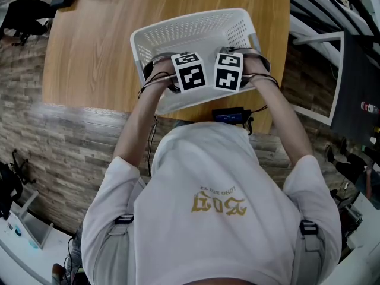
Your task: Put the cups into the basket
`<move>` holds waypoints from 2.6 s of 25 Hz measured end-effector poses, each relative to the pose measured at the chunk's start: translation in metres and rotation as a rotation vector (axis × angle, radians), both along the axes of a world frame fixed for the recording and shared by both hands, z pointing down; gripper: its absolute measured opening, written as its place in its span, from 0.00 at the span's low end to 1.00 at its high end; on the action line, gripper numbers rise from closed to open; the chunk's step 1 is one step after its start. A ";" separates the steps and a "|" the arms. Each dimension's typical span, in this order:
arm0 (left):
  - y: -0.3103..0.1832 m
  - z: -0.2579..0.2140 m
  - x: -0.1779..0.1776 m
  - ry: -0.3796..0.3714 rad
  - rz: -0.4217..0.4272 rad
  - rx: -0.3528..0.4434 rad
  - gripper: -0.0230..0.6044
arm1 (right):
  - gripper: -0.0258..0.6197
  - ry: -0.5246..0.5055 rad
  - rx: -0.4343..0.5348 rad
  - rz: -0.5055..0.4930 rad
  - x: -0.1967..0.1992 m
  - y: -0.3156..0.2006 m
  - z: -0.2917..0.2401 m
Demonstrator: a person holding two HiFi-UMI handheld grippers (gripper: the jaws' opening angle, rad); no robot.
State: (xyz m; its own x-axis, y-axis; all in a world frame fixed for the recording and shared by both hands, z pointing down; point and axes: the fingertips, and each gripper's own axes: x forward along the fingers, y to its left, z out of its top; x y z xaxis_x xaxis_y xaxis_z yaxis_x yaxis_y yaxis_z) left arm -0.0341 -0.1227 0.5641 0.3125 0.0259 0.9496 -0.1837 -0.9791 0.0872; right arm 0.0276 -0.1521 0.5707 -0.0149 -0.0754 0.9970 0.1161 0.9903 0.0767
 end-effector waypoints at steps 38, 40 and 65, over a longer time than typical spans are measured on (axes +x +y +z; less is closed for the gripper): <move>-0.007 -0.028 0.001 0.052 -0.022 0.049 0.05 | 0.12 -0.106 -0.008 0.060 -0.004 0.000 -0.027; -0.007 -0.029 0.000 0.055 -0.026 0.054 0.05 | 0.12 -0.114 -0.007 0.064 -0.005 0.000 -0.029; -0.014 -0.041 0.001 0.096 -0.077 0.093 0.05 | 0.11 -0.192 -0.003 0.089 -0.001 0.001 -0.044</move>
State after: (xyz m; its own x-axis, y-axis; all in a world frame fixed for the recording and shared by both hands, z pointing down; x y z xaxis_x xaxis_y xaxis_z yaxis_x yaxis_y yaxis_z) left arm -0.0332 -0.1369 0.5236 0.3993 -0.0888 0.9125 -0.2540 -0.9671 0.0170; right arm 0.0261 -0.1509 0.5268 -0.1979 -0.0816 0.9768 0.0120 0.9963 0.0856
